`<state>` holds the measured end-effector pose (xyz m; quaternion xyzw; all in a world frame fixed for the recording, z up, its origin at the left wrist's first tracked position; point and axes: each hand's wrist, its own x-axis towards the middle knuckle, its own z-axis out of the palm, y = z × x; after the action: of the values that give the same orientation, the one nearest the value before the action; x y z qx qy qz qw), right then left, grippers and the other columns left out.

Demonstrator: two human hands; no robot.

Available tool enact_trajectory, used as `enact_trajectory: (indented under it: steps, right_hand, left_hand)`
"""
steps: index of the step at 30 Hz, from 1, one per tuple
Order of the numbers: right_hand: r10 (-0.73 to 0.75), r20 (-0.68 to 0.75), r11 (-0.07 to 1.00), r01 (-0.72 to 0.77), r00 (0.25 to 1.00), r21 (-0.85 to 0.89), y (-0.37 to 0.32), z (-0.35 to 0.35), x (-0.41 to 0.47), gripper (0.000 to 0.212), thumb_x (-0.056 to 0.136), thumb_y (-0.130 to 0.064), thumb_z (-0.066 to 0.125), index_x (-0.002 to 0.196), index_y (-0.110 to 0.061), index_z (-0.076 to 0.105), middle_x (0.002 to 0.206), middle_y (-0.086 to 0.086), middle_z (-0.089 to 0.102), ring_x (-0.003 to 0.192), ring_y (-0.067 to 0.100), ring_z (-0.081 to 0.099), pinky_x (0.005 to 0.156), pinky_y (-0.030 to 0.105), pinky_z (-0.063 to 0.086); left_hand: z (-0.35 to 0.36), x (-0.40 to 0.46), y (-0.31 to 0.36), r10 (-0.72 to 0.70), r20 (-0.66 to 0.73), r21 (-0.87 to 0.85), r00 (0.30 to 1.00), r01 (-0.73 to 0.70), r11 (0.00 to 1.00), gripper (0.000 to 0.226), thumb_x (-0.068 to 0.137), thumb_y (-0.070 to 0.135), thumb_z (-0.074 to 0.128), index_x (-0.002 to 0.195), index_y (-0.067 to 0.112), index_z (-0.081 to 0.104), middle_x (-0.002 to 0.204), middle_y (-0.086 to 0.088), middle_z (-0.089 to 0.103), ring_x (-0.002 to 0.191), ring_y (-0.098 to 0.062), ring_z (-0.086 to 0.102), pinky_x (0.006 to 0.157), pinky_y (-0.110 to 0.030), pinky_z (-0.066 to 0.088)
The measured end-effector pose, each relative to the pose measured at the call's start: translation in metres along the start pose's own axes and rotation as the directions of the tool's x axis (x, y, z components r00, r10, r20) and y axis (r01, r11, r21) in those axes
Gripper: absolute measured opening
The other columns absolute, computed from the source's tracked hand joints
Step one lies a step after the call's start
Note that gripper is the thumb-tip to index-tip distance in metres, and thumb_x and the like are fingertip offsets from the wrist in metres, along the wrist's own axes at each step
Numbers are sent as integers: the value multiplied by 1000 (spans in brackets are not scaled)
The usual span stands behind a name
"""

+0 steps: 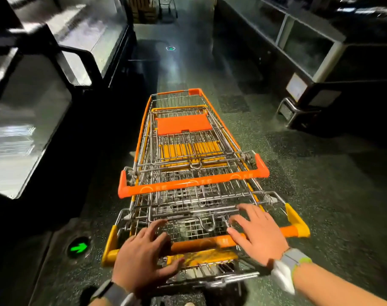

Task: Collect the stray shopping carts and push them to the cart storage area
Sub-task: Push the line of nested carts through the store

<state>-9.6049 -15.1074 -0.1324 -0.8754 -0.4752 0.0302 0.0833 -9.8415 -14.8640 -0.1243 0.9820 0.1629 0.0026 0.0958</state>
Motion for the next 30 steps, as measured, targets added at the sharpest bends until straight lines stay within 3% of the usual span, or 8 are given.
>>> enact_trajectory:
  steps: [5,9,14,18,22,25,27,30]
  right_hand:
    - [-264,91,965,263,960,15,13,-17,19,81,78,-91,45,133,-31,57,141,-6,50,135,20,45,106,46,36]
    - [-270,119,962,272,955,-1,12,-15,19,124,64,-101,45,153,-14,36,145,-1,45,134,20,39,114,44,21]
    - [-259,47,947,263,965,-185,19,1,37,120,62,-97,46,141,-7,49,123,5,55,112,29,56,104,47,25]
    - [-234,72,946,244,969,-212,30,-3,55,120,60,-98,43,138,-6,46,119,7,55,105,31,58,99,49,29]
    - [-221,103,951,238,970,-200,43,-5,73,121,61,-98,43,144,-9,43,126,4,53,114,29,55,103,48,27]
    - [-228,114,952,246,967,-183,56,-8,87,118,65,-95,44,149,-12,40,133,4,53,123,27,51,107,47,26]
    - [-226,120,955,244,967,-169,60,-8,95,116,66,-91,46,152,-14,35,138,4,50,127,27,49,110,48,26]
    - [-222,121,955,241,968,-176,70,-6,113,117,65,-88,54,154,-15,32,141,3,49,130,27,48,112,48,24]
  left_hand:
    - [-11,32,-13,145,100,104,984,-156,982,103,58,104,43,128,30,58,135,2,62,108,-20,67,83,-42,61]
    - [-6,47,-16,155,142,188,978,-180,965,118,49,93,59,141,18,54,132,-2,63,108,-24,64,88,-46,57]
    - [13,54,9,25,-21,151,999,-22,988,106,56,62,75,143,12,40,120,-7,62,103,-31,58,90,-52,46]
    - [16,73,13,35,-119,153,992,-16,988,112,46,71,59,139,11,49,119,-7,59,104,-33,58,93,-54,42]
    - [21,92,13,45,-202,147,978,-15,989,110,49,80,60,135,11,58,118,-6,60,103,-33,59,93,-53,43]
    - [26,111,11,53,-275,164,960,-7,986,88,59,58,65,134,14,53,118,-5,55,101,-33,60,93,-49,38]
    - [24,123,7,72,-297,177,952,-19,984,71,66,44,53,130,13,52,114,-6,52,93,-32,57,87,-46,37]
    - [22,143,6,40,-243,213,969,13,977,75,65,51,62,129,12,55,104,-5,54,84,-30,55,80,-45,38]
